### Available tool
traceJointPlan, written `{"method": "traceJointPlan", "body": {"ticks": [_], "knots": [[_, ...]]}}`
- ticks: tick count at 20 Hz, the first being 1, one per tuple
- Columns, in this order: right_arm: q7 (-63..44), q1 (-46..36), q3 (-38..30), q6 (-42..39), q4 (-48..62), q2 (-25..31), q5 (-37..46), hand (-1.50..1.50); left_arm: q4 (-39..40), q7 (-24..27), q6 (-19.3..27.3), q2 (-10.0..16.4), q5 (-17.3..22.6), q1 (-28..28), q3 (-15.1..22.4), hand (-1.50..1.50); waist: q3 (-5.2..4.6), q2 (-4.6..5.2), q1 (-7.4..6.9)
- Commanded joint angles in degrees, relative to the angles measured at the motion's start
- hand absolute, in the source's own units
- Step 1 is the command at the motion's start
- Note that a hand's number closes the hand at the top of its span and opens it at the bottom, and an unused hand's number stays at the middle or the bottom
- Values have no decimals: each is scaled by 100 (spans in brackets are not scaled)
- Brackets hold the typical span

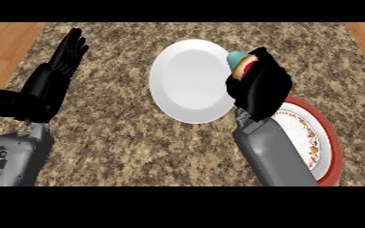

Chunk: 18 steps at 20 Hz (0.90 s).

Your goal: Pick the cupcake from the plate and place it in the plate

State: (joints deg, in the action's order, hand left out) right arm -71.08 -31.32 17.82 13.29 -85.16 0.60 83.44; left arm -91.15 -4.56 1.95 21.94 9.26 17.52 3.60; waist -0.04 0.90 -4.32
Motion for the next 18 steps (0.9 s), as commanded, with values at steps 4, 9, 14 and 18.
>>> {"method": "traceJointPlan", "body": {"ticks": [4,9,14,18], "knots": [[-1412,-911,-501,427,1473,-57,-408,150,36,-4,-94,-52,43,217,27,0,3,49,-138],[-1245,-1017,-938,1288,2105,-57,-790,150,18,-114,38,-184,-89,348,158,0,21,81,-185],[-868,-1277,-1294,1904,2669,-57,-1241,-150,132,11,-12,-249,-138,278,236,0,19,101,-235],[-244,-1327,-1503,2876,2966,-58,-1389,-150,171,14,-28,-242,-123,271,200,0,24,115,-275]]}}
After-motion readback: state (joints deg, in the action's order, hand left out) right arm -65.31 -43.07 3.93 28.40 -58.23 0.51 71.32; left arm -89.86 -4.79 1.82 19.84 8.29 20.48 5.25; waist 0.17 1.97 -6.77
